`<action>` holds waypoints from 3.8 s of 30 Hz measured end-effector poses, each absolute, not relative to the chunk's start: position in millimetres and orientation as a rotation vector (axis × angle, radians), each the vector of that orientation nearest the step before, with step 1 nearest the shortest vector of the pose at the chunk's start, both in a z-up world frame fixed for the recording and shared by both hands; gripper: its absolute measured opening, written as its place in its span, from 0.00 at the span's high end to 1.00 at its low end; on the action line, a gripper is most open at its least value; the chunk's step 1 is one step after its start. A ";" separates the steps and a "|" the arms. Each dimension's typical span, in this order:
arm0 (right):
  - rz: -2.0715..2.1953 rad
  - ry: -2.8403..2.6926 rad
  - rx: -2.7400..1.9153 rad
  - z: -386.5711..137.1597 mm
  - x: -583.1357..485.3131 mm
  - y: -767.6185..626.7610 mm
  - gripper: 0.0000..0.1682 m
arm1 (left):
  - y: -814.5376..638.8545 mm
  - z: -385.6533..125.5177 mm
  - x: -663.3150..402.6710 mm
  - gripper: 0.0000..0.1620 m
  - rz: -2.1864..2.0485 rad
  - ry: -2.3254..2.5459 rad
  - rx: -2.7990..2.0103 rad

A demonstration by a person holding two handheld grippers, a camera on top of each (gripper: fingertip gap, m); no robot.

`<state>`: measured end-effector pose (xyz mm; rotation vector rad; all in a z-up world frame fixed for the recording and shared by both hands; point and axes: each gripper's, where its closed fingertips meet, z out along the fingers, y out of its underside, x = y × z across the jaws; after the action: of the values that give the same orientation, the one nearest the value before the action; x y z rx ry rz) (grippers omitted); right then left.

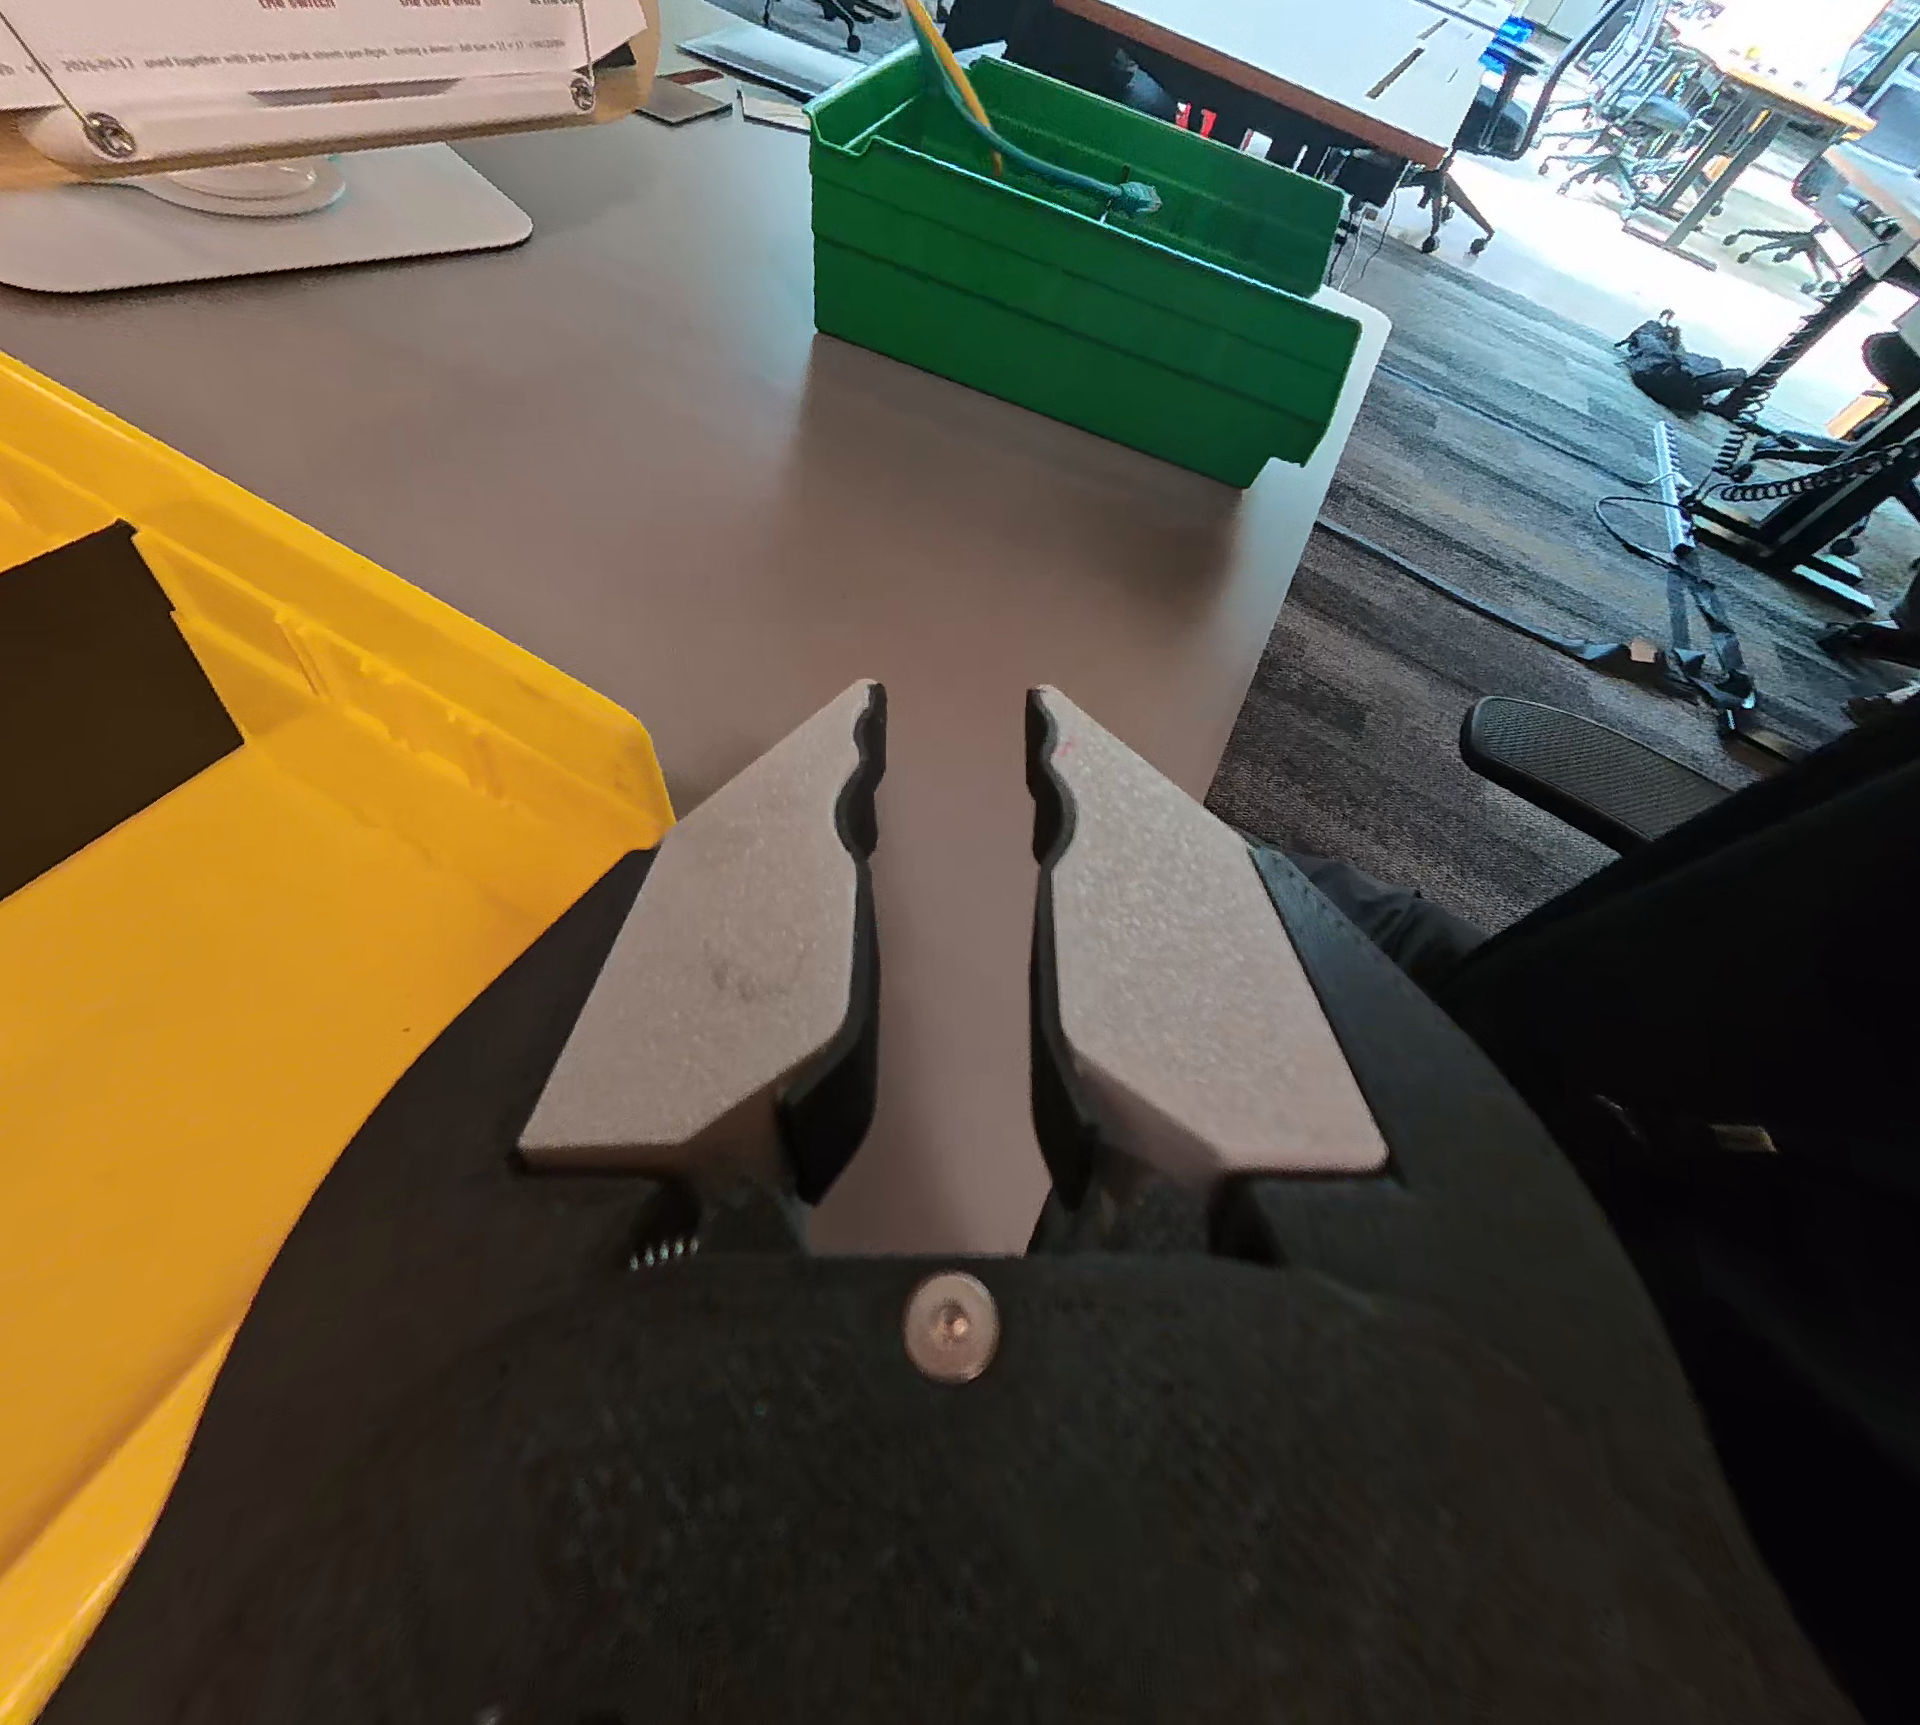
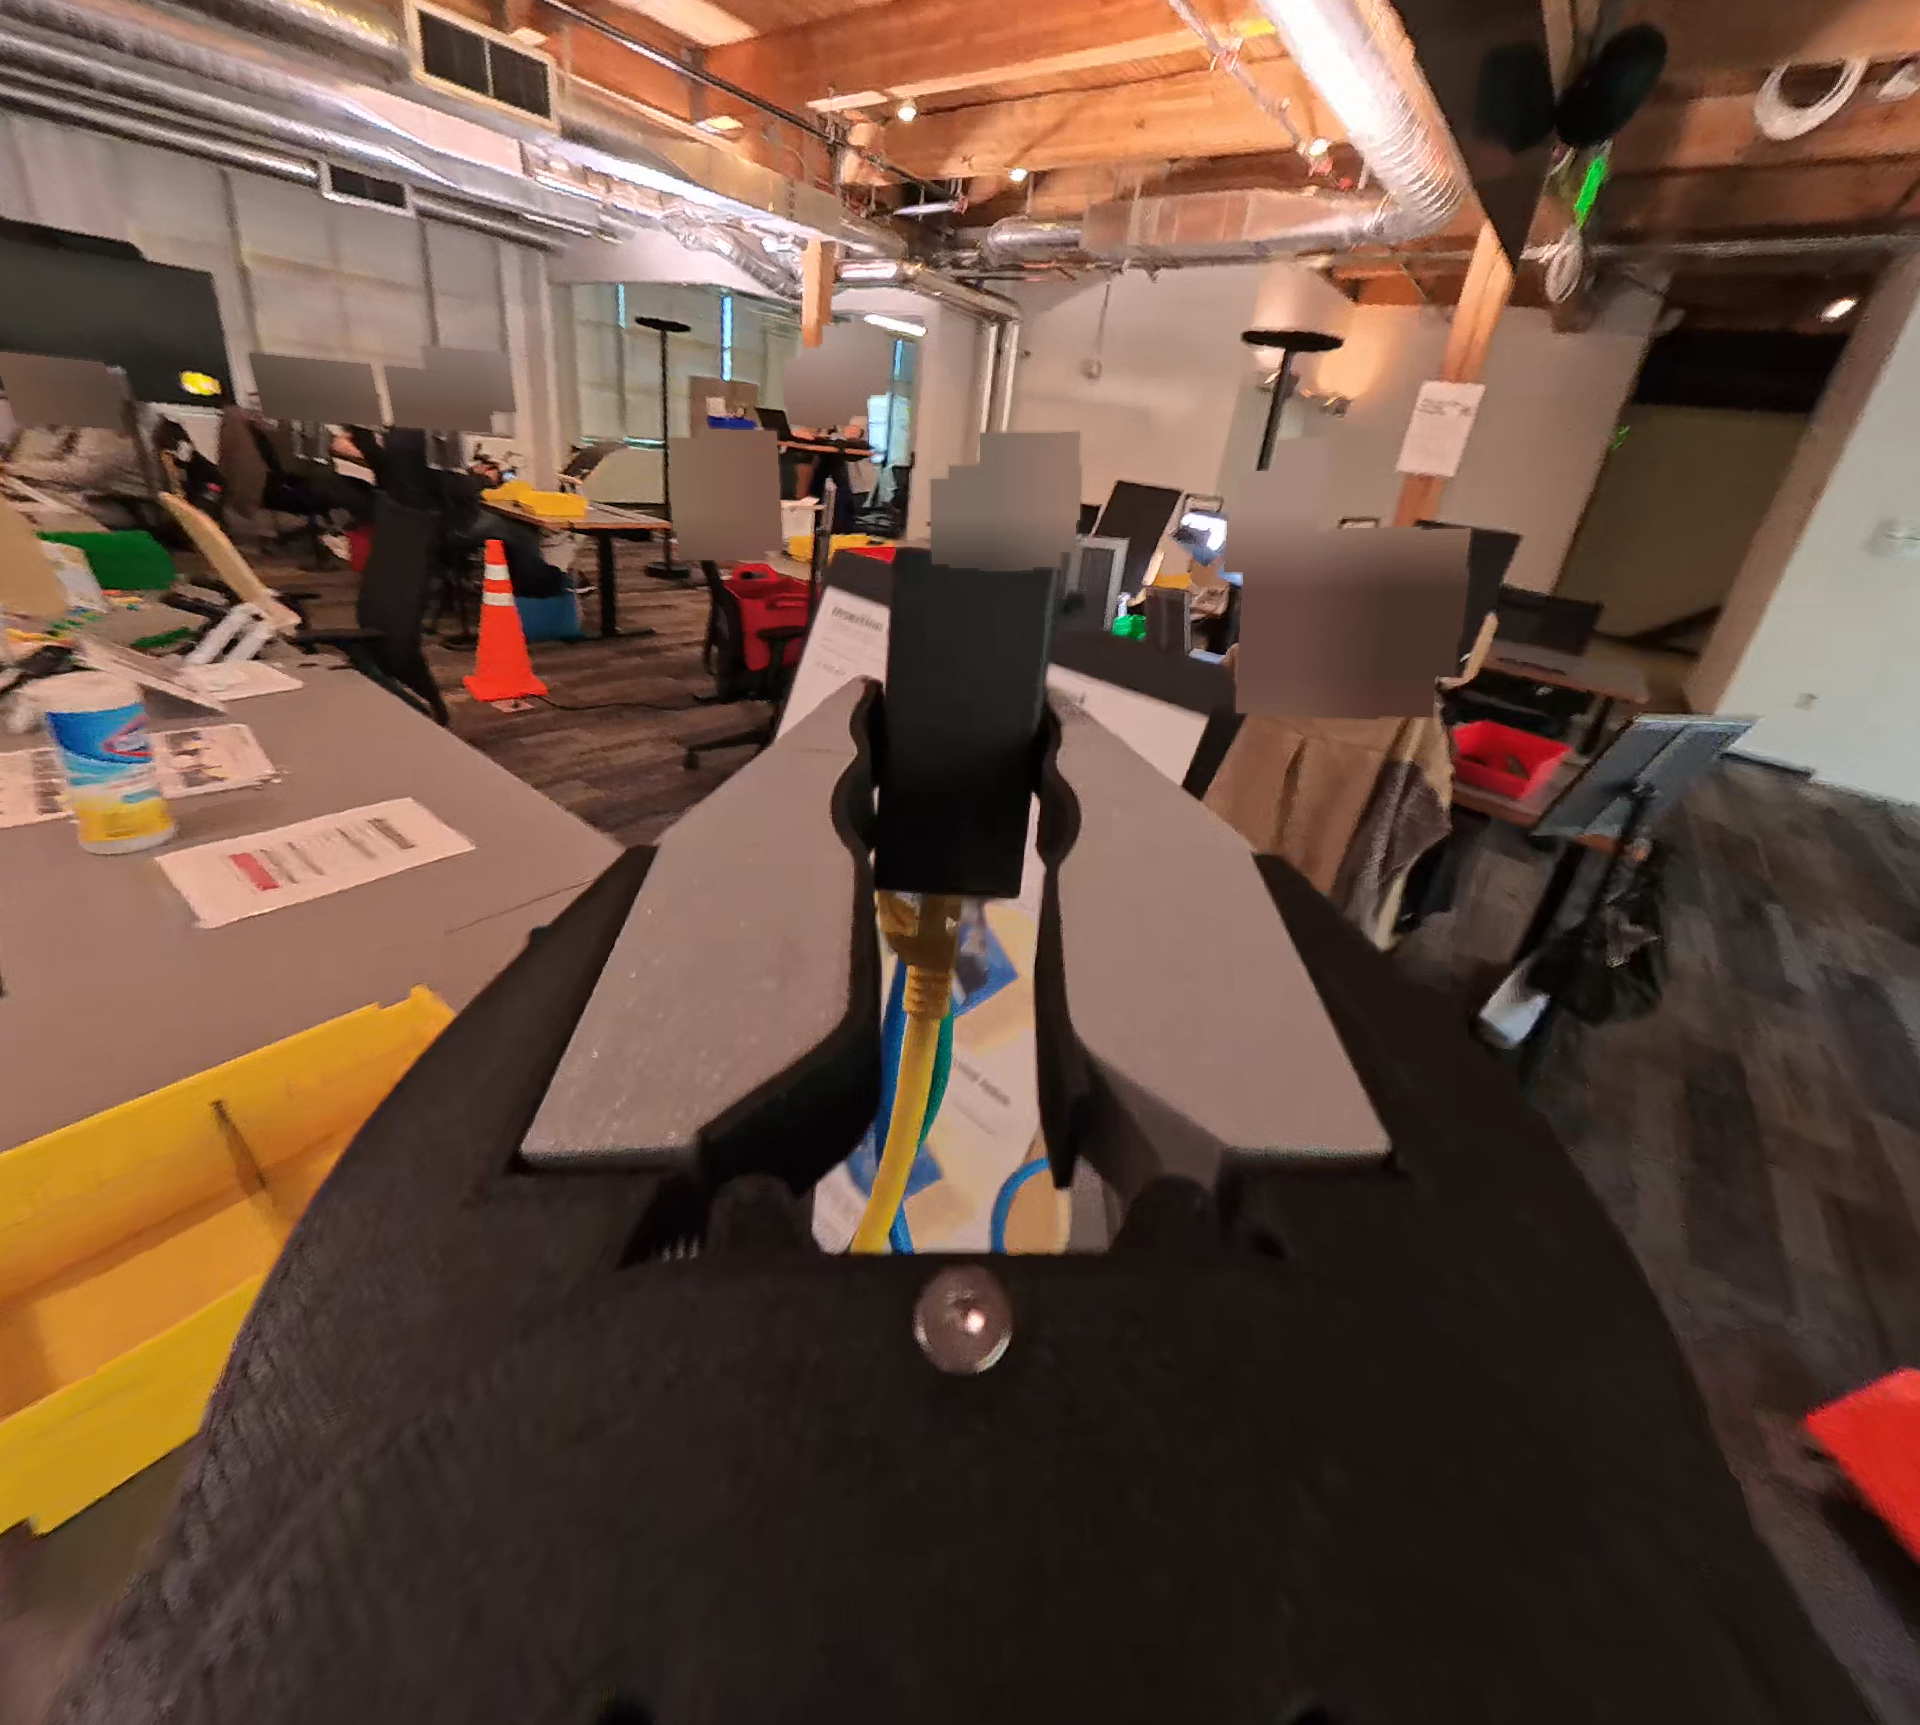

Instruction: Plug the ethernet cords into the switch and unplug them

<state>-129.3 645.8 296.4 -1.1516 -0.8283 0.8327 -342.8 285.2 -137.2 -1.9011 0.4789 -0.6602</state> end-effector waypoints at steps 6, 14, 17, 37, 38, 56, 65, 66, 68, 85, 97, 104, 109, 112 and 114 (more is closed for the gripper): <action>0.898 -1.132 -1.389 192.3 -108.2 624.1 0.86 | 284.3 -134.2 -343.2 0.85 -0.670 0.476 -1.888; 0.924 -1.438 -1.563 64.7 -40.9 573.8 0.86 | 284.2 -138.7 -325.0 0.85 -0.681 0.530 -1.906; 1.107 -1.559 -1.503 58.7 -22.1 534.2 0.86 | 283.3 -137.0 -320.3 0.85 -0.678 0.539 -1.905; 1.257 -1.656 -1.299 150.5 28.3 470.5 0.86 | 280.8 -135.0 -315.0 0.85 -0.675 0.551 -1.902; 1.260 -1.678 -1.337 145.3 29.3 469.4 0.86 | 280.7 -134.1 -315.7 0.85 -0.676 0.549 -1.899; 0.815 -1.697 -2.340 -51.1 -65.5 569.3 0.86 | 284.6 -144.5 -308.4 0.85 -0.682 0.573 -1.930; 0.534 -1.495 -2.777 -175.9 -87.8 611.2 0.84 | 287.3 -146.7 -316.7 0.85 -0.705 0.540 -1.928; 0.443 -1.516 -2.783 -186.1 -84.6 616.2 0.84 | 287.6 -147.3 -315.7 0.85 -0.710 0.543 -1.929; 0.318 -1.608 -2.742 -204.3 -87.6 618.1 0.83 | 287.9 -148.8 -313.3 0.85 -0.710 0.554 -1.932; 0.460 -1.599 -2.002 -20.0 -94.7 519.0 0.62 | 283.4 -142.9 -308.5 0.85 -0.697 0.573 -1.922; 0.295 -1.385 -2.246 -163.9 29.8 441.4 0.76 | 280.4 -140.3 -279.0 0.84 -0.736 0.653 -1.912; -0.194 -1.481 -2.249 -235.5 60.0 499.3 0.95 | 277.0 -138.1 -272.0 0.84 -0.715 0.670 -1.914; -0.523 -1.583 -2.005 -189.0 72.4 506.6 0.98 | 276.5 -140.9 -278.6 0.85 -0.703 0.650 -1.922; -0.855 -1.620 -1.641 -128.2 71.7 530.7 0.97 | 278.4 -143.0 -279.3 0.85 -0.732 0.637 -1.922; -1.028 -1.678 -1.317 -94.5 55.3 548.7 0.97 | 279.5 -146.7 -277.6 0.85 -0.734 0.645 -1.932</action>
<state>55.3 548.7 -94.5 -1.3167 -1.6784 -1.0278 -277.6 279.5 -146.7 -1.9320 0.6453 -0.7342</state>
